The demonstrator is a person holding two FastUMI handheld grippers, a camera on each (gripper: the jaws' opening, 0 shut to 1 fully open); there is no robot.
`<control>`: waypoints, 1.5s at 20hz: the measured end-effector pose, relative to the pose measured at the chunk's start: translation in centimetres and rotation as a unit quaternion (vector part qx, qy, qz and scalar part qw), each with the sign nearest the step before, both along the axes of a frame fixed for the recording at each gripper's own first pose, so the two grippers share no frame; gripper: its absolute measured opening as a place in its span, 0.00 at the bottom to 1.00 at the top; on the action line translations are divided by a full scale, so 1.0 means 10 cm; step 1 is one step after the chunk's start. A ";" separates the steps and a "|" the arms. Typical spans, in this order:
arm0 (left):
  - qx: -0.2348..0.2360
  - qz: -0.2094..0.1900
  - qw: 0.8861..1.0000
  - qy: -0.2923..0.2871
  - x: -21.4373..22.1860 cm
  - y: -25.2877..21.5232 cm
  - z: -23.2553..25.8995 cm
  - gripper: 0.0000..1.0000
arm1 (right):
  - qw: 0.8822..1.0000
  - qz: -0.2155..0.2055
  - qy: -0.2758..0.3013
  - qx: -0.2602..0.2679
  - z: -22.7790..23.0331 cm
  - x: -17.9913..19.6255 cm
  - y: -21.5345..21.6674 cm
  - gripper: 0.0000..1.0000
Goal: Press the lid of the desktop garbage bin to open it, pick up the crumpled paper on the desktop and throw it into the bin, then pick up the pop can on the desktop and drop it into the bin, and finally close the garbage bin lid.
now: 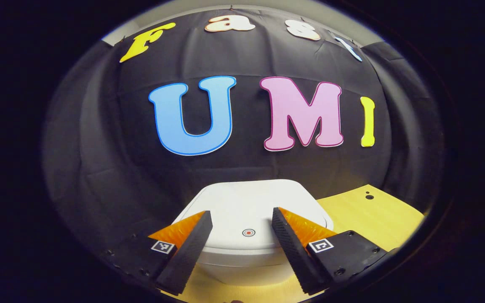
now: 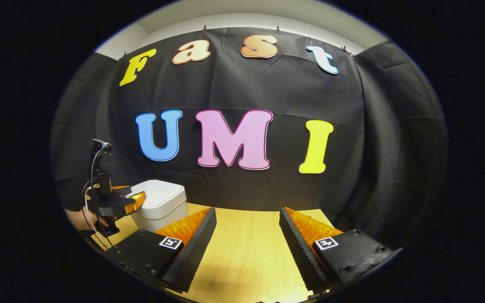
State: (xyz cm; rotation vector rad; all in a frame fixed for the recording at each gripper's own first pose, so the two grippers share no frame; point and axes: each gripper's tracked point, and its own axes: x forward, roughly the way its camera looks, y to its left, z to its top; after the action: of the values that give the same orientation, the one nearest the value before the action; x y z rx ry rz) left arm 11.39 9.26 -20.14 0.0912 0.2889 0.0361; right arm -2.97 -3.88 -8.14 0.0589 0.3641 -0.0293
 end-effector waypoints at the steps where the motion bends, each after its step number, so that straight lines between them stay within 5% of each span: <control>1: 0.005 -0.002 1.000 -0.009 0.02 -0.01 0.00 1.00 | 1.000 0.003 0.001 -0.002 -0.01 0.00 0.02 0.98; 6: 0.007 0.018 1.000 -0.012 0.02 0.00 0.12 0.98 | 1.000 0.011 -0.001 -0.004 0.00 0.00 0.05 0.97; 19: -0.018 0.024 0.984 -0.174 -0.76 -1.19 1.96 0.94 | 0.997 0.027 -0.078 0.011 0.27 0.15 -0.09 0.98; 25: -0.038 0.022 0.980 -0.195 -1.25 -1.72 1.93 0.95 | 0.993 0.026 -0.101 0.047 0.18 0.01 -0.17 0.98; 30: -0.056 0.016 0.985 -0.160 -1.43 -1.79 1.70 0.96 | 0.993 0.018 -0.116 0.006 0.22 -0.05 -0.20 0.97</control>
State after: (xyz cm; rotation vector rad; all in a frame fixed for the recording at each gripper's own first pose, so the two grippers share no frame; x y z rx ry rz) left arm -2.88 -8.61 -3.10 -0.0315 -0.0286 0.0663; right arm -3.51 -5.92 -5.89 0.0672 0.1319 0.0150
